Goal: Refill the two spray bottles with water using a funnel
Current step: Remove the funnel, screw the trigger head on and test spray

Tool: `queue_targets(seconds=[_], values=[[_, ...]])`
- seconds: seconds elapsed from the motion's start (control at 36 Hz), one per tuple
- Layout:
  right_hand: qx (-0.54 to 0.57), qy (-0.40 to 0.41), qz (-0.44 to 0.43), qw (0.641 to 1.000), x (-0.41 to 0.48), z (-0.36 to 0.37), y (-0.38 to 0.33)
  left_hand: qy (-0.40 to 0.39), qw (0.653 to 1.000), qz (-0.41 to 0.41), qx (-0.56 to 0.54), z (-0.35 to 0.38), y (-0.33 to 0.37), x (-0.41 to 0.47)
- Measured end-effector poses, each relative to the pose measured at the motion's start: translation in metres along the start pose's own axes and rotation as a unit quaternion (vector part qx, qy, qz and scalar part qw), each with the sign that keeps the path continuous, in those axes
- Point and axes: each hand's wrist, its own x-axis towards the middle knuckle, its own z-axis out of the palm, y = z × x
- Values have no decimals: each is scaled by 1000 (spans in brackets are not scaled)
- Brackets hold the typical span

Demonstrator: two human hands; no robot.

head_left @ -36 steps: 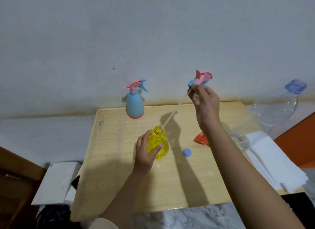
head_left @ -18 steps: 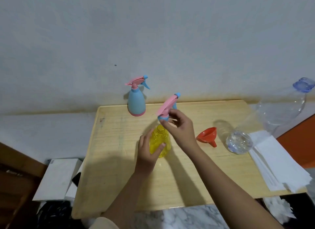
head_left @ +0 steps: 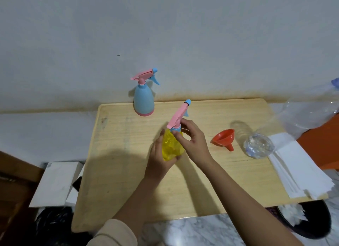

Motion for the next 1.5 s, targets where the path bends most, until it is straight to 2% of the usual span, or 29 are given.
queue_targets(seconds=[0.17,0.25,0.33,0.53,0.67,0.86,1.0,1.22,1.5], values=[[24,-7,46,999,9,-9,-3,-45,996,-6,70,-14,6,4],[64,20,73,995,14,-11,-9,-66,995,-18,67,-21,21,5],[82,34,66,994,17,-11,-18,-89,994,-34,52,-26,39,8],[186,81,84,976,21,-13,-43,-93,995,-34,22,-36,73,20],[246,102,59,962,28,-20,-64,-83,996,-31,26,-45,92,22],[223,68,101,967,21,-25,-75,-82,995,-54,28,-51,106,21],[226,77,26,971,19,-30,-80,-86,994,-46,41,-53,110,18],[198,77,-7,977,15,-31,-83,-92,994,-35,47,-53,117,11],[290,69,33,954,15,-42,-82,-98,993,-24,64,-56,121,12]])
